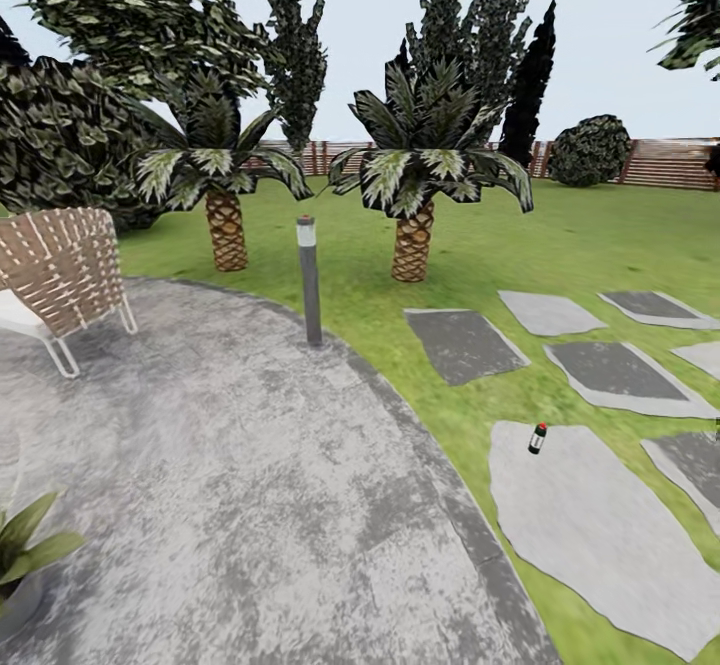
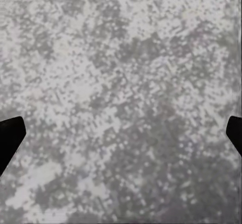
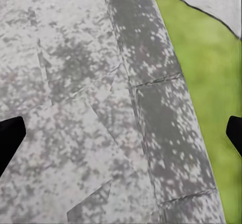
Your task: Pick up the pesticide atomizer in the garden and spray insectifuge to fully cover both potted plants in the garden.
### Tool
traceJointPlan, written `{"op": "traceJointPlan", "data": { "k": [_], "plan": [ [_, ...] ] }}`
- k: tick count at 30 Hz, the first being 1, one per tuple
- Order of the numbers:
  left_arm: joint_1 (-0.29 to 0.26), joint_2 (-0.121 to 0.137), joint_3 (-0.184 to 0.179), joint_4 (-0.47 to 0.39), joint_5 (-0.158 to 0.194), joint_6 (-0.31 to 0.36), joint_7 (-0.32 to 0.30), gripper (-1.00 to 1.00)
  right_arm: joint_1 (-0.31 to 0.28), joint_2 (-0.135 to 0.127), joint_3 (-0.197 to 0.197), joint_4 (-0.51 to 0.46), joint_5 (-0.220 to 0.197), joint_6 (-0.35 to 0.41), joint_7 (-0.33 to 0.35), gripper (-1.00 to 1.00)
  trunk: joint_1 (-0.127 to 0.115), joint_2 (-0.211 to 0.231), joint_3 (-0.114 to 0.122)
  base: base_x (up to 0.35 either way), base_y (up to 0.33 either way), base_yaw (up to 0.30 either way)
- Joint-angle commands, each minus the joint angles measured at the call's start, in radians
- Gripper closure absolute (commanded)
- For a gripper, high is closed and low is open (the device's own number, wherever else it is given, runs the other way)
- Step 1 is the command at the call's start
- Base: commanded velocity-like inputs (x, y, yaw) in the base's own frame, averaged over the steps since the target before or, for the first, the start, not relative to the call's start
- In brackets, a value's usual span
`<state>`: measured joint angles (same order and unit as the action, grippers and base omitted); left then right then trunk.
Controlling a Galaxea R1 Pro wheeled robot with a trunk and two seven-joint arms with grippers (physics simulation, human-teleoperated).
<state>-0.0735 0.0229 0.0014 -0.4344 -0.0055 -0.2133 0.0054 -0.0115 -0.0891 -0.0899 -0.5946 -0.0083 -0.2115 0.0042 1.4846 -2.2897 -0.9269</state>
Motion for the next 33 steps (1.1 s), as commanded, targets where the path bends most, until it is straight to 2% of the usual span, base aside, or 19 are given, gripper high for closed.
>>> {"op": "traceJointPlan", "data": {
  "k": [1, 9, 17, 26, 33],
  "plan": [
    [0.000, 0.000, 0.000, 0.000, -0.001, -0.003, 0.001, -1.00, -0.001, 0.000, -0.001, 0.001, -0.001, -0.003, 0.000, -1.00, 0.000, 0.000, -0.001, 0.338, 0.000, -0.299],
    [0.000, 0.000, 0.000, 0.000, -0.001, -0.003, 0.000, -1.00, -0.001, 0.000, -0.001, 0.001, -0.001, -0.003, 0.000, -1.00, 0.000, 0.000, -0.001, 0.338, 0.000, -0.271],
    [0.000, 0.000, 0.000, 0.000, -0.001, -0.003, 0.000, -1.00, -0.001, -0.001, 0.010, 0.001, 0.011, -0.003, 0.005, -1.00, 0.000, 0.000, -0.001, 0.338, 0.000, -0.026],
    [0.000, 0.000, 0.000, 0.000, -0.001, -0.003, 0.000, -1.00, -0.001, 0.000, 0.009, 0.000, 0.004, -0.003, 0.001, -1.00, 0.000, 0.000, -0.001, 0.338, 0.000, -0.001],
    [0.000, 0.000, 0.000, 0.000, -0.001, -0.003, 0.000, -1.00, -0.001, 0.001, 0.009, -0.001, 0.002, -0.003, 0.002, -1.00, 0.000, 0.000, -0.001, 0.337, 0.022, -0.196]
  ]
}}
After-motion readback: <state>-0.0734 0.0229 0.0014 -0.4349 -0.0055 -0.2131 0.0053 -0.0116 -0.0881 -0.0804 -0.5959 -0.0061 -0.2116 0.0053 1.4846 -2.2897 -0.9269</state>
